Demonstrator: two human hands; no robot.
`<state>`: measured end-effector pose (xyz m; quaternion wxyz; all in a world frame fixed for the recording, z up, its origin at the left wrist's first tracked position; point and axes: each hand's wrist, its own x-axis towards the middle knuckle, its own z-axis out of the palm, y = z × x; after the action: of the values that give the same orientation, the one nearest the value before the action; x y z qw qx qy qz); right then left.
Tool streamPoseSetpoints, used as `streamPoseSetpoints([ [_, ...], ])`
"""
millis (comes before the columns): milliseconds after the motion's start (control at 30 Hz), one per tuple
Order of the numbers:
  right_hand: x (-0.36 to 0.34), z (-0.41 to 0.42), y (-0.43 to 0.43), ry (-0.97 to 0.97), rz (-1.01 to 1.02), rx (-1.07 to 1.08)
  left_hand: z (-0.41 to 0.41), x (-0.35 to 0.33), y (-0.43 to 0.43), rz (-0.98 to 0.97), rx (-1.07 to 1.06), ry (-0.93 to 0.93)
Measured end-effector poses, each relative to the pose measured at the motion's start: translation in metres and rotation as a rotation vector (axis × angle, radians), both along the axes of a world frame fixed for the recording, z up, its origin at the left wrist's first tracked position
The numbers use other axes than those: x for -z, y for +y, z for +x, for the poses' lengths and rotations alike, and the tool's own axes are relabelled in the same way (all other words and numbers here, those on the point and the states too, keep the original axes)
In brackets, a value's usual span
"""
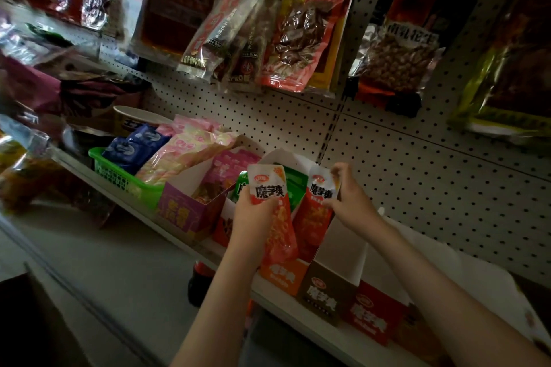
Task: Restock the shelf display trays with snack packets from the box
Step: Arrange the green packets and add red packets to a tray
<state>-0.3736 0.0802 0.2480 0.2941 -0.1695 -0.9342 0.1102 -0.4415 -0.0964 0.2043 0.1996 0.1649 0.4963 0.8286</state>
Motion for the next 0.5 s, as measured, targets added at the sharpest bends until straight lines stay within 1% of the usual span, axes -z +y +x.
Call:
streamPoseSetpoints([
  [100, 0.006, 0.0, 0.006, -0.08, 0.089, 0.049, 0.002, 0.001, 0.0, -0.023, 0.01, 0.075],
  [167, 0.004, -0.003, 0.009, -0.109, 0.162, 0.15, 0.004, 0.0, 0.001, -0.035, 0.017, 0.107],
  [300, -0.006, -0.017, 0.011, -0.321, 0.406, 0.363, 0.006, -0.001, -0.002, -0.061, 0.031, 0.129],
  [433, -0.005, -0.025, 0.009, -0.378, 0.442, 0.421, 0.008, 0.0, -0.005, -0.084, 0.033, 0.164],
  [500, -0.006, -0.024, 0.006, -0.319, 0.43, 0.376, 0.008, 0.001, -0.006, -0.078, 0.029, 0.186],
])
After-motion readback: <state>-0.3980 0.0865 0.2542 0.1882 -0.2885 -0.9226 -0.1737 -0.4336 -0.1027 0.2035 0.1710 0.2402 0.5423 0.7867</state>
